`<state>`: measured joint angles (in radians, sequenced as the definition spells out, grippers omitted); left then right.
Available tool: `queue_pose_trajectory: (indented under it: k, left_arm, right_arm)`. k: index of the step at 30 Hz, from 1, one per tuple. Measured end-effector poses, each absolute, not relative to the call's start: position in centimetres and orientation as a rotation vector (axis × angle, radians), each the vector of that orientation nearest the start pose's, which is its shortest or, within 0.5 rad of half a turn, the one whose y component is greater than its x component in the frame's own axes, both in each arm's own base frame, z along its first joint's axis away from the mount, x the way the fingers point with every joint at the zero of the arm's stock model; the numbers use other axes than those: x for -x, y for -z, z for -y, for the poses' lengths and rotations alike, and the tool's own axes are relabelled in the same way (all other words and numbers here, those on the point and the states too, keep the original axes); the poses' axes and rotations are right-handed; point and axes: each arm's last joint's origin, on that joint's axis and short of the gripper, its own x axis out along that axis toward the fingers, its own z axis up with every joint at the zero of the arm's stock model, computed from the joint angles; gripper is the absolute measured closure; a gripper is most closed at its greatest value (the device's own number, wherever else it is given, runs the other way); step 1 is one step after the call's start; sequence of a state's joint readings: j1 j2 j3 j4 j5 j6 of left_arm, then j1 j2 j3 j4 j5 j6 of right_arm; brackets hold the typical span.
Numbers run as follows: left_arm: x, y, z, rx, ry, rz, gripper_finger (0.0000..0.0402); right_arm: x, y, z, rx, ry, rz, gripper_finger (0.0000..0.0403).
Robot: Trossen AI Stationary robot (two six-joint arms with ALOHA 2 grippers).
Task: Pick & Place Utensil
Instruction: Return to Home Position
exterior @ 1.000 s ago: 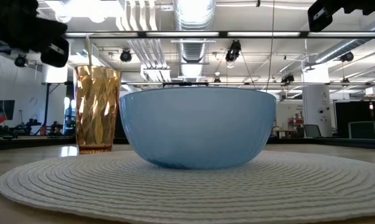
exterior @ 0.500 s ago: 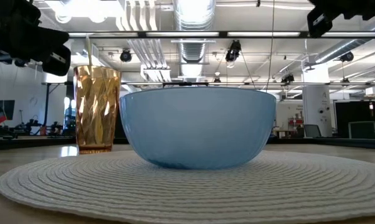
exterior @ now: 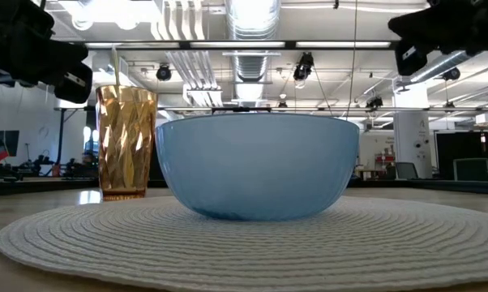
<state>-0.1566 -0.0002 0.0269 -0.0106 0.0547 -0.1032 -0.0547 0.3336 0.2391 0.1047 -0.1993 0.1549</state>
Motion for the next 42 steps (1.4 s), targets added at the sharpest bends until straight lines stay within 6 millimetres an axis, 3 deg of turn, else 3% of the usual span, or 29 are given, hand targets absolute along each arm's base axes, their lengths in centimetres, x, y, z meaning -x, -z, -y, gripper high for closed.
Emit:
queue_pose_trajectory:
  k: [7,18,34,42]
  left_arm:
    - [-9.5,-17.1,1.6,0.088,0.204,0.002,0.0402]
    - [-9.5,-17.1,1.6,0.075,0.181,-0.001,0.0401]
    - [-9.5,-17.0,1.5,0.052,0.172,-0.01,0.0402]
    - [-9.5,-17.0,1.5,0.057,0.171,-0.012,0.0402]
  right_arm:
    - [-11.9,-20.7,0.5,-0.181,0.005,0.007,0.0394]
    - [-11.8,-18.2,0.5,-0.181,0.005,0.05,0.0394]
    - [-9.3,-19.8,0.4,-0.134,0.026,0.1,0.0394]
    - [-9.6,-17.8,0.5,-0.155,0.025,0.103,0.0394]
